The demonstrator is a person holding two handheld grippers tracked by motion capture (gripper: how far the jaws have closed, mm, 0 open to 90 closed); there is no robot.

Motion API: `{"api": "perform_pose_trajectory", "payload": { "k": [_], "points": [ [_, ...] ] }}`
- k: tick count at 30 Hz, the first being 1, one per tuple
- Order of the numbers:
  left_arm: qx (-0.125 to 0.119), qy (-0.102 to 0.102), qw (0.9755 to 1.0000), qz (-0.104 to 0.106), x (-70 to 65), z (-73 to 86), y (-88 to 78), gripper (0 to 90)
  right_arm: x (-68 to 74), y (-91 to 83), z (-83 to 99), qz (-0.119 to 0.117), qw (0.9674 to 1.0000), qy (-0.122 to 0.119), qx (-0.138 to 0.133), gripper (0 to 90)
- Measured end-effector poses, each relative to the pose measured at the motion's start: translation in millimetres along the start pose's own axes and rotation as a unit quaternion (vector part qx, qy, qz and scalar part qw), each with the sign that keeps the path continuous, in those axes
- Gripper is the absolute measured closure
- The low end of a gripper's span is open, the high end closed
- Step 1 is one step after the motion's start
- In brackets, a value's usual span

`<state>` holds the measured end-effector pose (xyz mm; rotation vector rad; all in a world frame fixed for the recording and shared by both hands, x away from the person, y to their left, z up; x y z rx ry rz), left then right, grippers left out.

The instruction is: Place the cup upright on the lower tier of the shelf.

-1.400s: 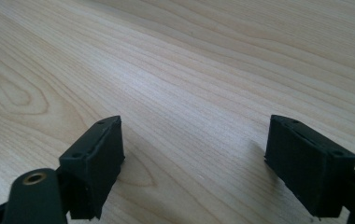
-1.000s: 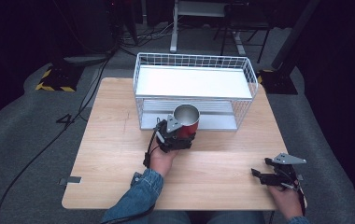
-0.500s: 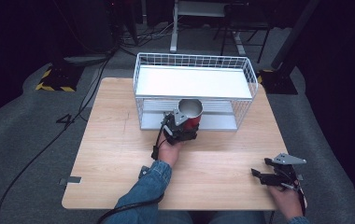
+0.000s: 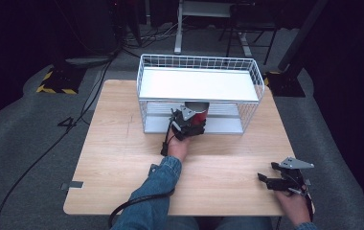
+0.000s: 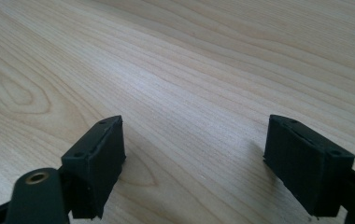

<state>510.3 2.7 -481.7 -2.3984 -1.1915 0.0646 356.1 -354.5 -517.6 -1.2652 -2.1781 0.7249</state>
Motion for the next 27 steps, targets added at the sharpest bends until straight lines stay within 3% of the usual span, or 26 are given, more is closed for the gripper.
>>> {"api": "perform_pose_trajectory", "payload": {
  "k": [7, 9, 22, 27],
  "points": [
    [-0.007, 0.001, 0.9998, -0.018, 5.3, 3.7, 11.7, 16.8, 0.0, 0.0, 0.0, 0.000, 1.0000, 0.000, 0.000, 20.5],
    [0.002, 0.002, 0.9998, -0.021, 8.0, 3.9, 15.3, 16.8, 0.2, -0.1, 0.0, -0.002, 1.0000, -0.001, 0.000, 20.6],
    [0.012, -0.016, 0.9996, -0.021, 13.3, 5.9, 30.3, 16.6, 0.3, 0.0, 0.1, -0.002, 1.0000, -0.001, 0.000, 20.6],
    [0.006, -0.037, 0.9993, -0.010, 16.3, 6.7, 30.9, 14.9, 0.3, 0.1, 0.1, -0.002, 1.0000, -0.001, -0.001, 20.6]
  ]
}}
Point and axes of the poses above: each handheld gripper's, and its own axes: y roughly forward along the jaws, z roughly out of its underside, x roughly to its left, the point moved 2 cm from there along y, roughly forward along the jaws, and after that the axes turned 13 degrees about y, right-handed, at the moved point
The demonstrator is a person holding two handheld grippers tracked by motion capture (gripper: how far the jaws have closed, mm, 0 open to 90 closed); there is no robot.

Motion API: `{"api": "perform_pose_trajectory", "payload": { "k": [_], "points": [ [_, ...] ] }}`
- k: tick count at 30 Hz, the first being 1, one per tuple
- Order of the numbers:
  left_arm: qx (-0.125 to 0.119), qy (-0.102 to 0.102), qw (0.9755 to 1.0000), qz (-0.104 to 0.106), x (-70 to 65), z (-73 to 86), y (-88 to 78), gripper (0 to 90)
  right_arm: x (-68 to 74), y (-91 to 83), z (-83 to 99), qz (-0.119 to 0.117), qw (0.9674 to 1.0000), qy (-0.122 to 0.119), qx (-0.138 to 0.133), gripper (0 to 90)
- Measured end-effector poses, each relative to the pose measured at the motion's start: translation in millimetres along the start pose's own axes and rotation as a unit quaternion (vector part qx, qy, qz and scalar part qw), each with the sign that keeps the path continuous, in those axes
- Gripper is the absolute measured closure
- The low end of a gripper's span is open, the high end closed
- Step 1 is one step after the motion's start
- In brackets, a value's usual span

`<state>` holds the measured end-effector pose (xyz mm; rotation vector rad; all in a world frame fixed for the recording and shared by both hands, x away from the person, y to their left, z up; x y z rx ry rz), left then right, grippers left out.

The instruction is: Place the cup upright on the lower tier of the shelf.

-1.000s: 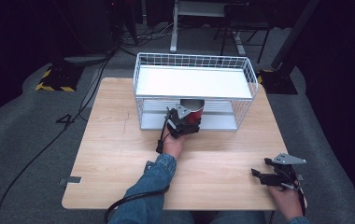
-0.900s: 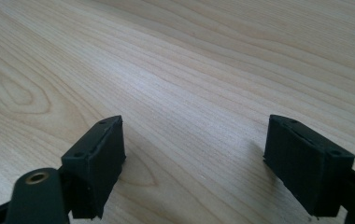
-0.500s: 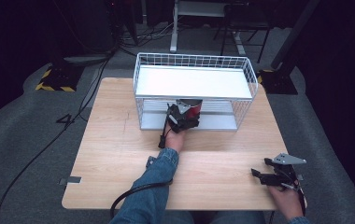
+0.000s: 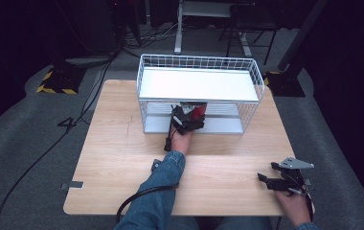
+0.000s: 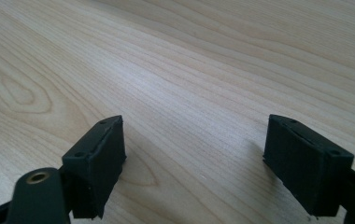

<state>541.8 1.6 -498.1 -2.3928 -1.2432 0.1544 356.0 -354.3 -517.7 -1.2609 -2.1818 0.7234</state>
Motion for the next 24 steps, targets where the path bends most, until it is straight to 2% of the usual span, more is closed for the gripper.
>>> {"api": "perform_pose_trajectory", "payload": {
  "k": [4, 8, 10, 13, 14, 17, 19, 21, 22, 24],
  "points": [
    [0.012, 0.004, 0.9995, -0.028, 0.5, -1.0, -0.4, 6.7, -0.1, -0.1, 0.0, 0.000, 1.0000, 0.000, 0.001, 20.5],
    [0.002, 0.003, 0.9999, -0.016, 2.9, -1.2, -5.4, 0.0, 0.1, 0.1, 0.0, -0.001, 1.0000, -0.001, 0.000, 20.2],
    [-0.003, -0.003, 1.0000, -0.008, 4.5, -1.1, -9.0, 0.0, 0.0, 0.1, 0.0, -0.001, 1.0000, -0.001, 0.000, 20.1],
    [-0.009, 0.001, 0.9999, 0.004, 5.7, 0.7, -16.0, 0.0, 0.0, 0.2, 0.0, -0.001, 1.0000, -0.001, 0.000, 20.0],
    [-0.008, -0.002, 0.9999, -0.009, 5.7, 1.7, -19.6, 0.0, 0.0, 0.2, 0.0, -0.001, 1.0000, -0.001, 0.000, 20.0],
    [-0.008, -0.011, 0.9999, -0.004, 6.2, 4.0, -26.9, 0.0, 0.0, 0.2, 0.0, -0.001, 1.0000, -0.001, 0.001, 19.9],
    [-0.008, -0.018, 0.9998, 0.009, 6.8, 5.1, -32.4, 0.0, 0.0, 0.2, 0.0, -0.001, 1.0000, -0.001, 0.001, 19.8],
    [-0.011, -0.006, 0.9998, 0.015, 9.5, 5.5, -38.8, 0.0, 0.0, 0.2, 0.0, -0.001, 1.0000, -0.001, 0.001, 19.8],
    [-0.014, -0.003, 0.9998, 0.011, 10.5, 5.7, -42.0, 0.0, -0.1, 0.1, 0.0, -0.002, 1.0000, -0.001, 0.001, 19.8],
    [-0.013, -0.009, 0.9997, 0.019, 10.1, 6.7, -48.6, 0.0, 0.0, 0.2, 0.0, -0.001, 1.0000, -0.001, 0.001, 19.7]
  ]
}}
Point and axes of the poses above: each handheld gripper's, and its own axes: y roughly forward along the jaws, z roughly out of its underside, x roughly to its left, the point moved 2 cm from there along y, roughly forward along the jaws, and after that the axes turned 13 degrees about y, right-handed, at the moved point
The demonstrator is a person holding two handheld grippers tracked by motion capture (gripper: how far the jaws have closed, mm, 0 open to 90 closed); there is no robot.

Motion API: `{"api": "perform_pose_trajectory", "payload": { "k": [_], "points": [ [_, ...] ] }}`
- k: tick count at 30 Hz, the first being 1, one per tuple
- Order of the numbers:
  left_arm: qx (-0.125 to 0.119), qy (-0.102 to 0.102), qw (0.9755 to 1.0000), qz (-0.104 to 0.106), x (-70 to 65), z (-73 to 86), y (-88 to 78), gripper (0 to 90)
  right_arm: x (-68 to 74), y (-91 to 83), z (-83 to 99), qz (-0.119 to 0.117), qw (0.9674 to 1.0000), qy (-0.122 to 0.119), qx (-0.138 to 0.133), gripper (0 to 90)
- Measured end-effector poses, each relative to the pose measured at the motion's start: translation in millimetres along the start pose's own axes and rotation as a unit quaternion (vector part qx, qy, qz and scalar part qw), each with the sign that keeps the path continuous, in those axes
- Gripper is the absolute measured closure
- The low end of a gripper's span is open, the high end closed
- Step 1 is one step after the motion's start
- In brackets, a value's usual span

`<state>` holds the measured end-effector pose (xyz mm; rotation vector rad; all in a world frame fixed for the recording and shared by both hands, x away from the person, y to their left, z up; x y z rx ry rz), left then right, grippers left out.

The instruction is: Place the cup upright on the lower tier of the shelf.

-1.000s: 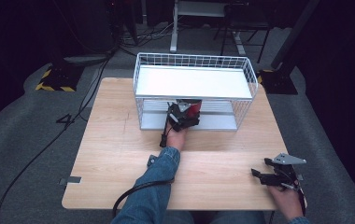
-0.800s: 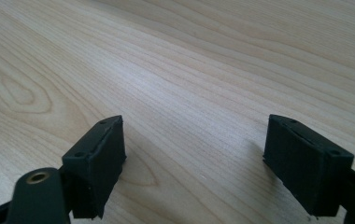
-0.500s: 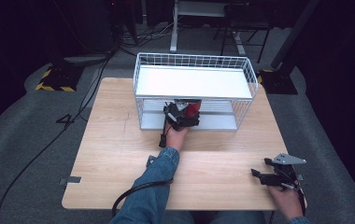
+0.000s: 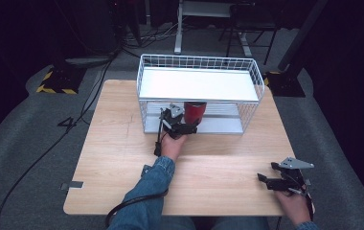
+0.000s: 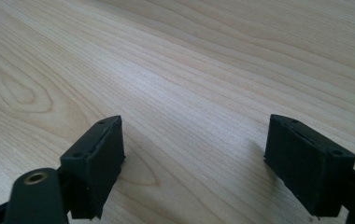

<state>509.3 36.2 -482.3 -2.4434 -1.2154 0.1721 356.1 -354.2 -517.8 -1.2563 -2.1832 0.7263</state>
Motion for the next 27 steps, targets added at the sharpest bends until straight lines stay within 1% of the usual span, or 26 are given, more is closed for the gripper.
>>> {"api": "perform_pose_trajectory", "payload": {
  "k": [1, 5, 13, 15, 19, 23, 27],
  "points": [
    [0.002, 0.005, 1.0000, 0.000, 0.7, 0.7, -4.6, 0.0, 0.0, -0.1, 0.0, 0.000, 1.0000, 0.000, 0.000, 19.8],
    [0.002, 0.002, 1.0000, 0.000, 0.8, 2.1, -18.3, 0.0, 0.0, 0.0, 0.0, 0.000, 1.0000, 0.000, 0.000, 19.7],
    [0.001, 0.003, 0.9999, 0.016, -0.6, 3.6, -50.1, 0.0, 0.1, 0.2, 0.0, 0.000, 1.0000, 0.000, 0.000, 19.7],
    [-0.001, -0.002, 0.9998, 0.019, -1.8, 3.7, -58.5, 0.0, 0.1, 0.3, 0.0, -0.001, 1.0000, 0.000, -0.001, 19.7],
    [-0.006, 0.000, 0.9997, 0.023, -4.0, 4.2, -75.4, 0.0, 0.2, 0.2, 0.0, 0.000, 1.0000, 0.000, 0.000, 19.6],
    [-0.003, 0.002, 0.9997, 0.026, -6.1, 5.1, -91.5, 0.0, 0.2, 0.3, 0.0, -0.001, 1.0000, 0.001, -0.001, 19.6],
    [-0.006, 0.011, 0.9996, 0.026, -6.7, 5.4, -110.1, 0.0, 0.2, 0.8, -0.7, -0.001, 1.0000, -0.002, 0.002, 18.6]
  ]
}}
Point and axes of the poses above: each handheld gripper's, and its own axes: y roughly forward along the jaws, z roughly out of its underside, x roughly to its left, the point moved 2 cm from there along y, roughly forward along the jaws, and after that the axes turned 13 degrees about y, right-handed, at the moved point
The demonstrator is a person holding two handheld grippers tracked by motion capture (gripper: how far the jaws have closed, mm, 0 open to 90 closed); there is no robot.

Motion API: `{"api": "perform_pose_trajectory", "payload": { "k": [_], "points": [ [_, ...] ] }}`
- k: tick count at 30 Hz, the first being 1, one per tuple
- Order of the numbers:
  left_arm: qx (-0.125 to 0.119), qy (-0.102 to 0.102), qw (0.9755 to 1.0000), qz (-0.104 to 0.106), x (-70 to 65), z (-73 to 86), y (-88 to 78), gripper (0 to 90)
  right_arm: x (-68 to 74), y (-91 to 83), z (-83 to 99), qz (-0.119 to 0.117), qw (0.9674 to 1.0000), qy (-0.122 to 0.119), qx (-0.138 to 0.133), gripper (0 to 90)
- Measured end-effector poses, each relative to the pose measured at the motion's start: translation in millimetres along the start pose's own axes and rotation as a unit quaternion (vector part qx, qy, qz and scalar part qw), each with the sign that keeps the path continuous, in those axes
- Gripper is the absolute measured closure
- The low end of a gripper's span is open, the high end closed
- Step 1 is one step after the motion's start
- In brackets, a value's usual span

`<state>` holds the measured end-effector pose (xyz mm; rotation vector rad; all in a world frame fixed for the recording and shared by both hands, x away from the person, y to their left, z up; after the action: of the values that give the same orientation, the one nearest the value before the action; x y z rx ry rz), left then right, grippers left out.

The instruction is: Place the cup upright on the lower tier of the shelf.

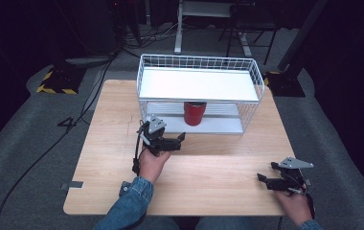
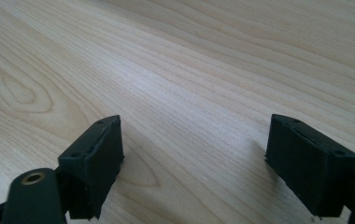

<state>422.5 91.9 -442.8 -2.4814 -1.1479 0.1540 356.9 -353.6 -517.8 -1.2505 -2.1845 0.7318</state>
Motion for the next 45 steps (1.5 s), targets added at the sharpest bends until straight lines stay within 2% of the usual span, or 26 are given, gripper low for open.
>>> {"api": "perform_pose_trajectory", "payload": {
  "k": [9, 23, 30, 34, 45],
  "points": [
    [-0.001, 0.010, 0.9999, 0.010, -1.8, 2.9, -35.0, 0.0, 0.4, 0.9, -0.7, 0.000, 1.0000, 0.000, 0.001, 18.0],
    [0.025, 0.018, 0.9992, 0.024, -1.3, 23.3, -82.0, 0.0, 0.5, 0.8, -0.7, 0.000, 1.0000, 0.000, 0.001, 18.0],
    [0.038, 0.035, 0.9985, 0.020, -3.8, 35.5, -101.5, 0.3, 0.5, 0.8, -0.7, 0.000, 1.0000, 0.000, 0.001, 18.0],
    [0.044, 0.027, 0.9985, 0.019, -4.8, 43.4, -111.7, 0.6, 0.5, 0.8, -0.7, 0.000, 1.0000, 0.000, 0.001, 18.0],
    [0.086, 0.007, 0.9959, 0.026, -0.3, 69.2, -124.9, 2.5, 0.5, 0.8, -0.7, 0.000, 1.0000, 0.000, 0.001, 18.0]
  ]
}}
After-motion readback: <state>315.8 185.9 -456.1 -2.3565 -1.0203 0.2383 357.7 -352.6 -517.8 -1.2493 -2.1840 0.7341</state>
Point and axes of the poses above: each handheld gripper's, and its own axes: y roughly forward along the jaws, z roughly out of its underside, x roughly to its left, the point moved 2 cm from there along y, roughly forward along the jaws, and after that the axes turned 13 degrees about y, right-handed, at the moved point
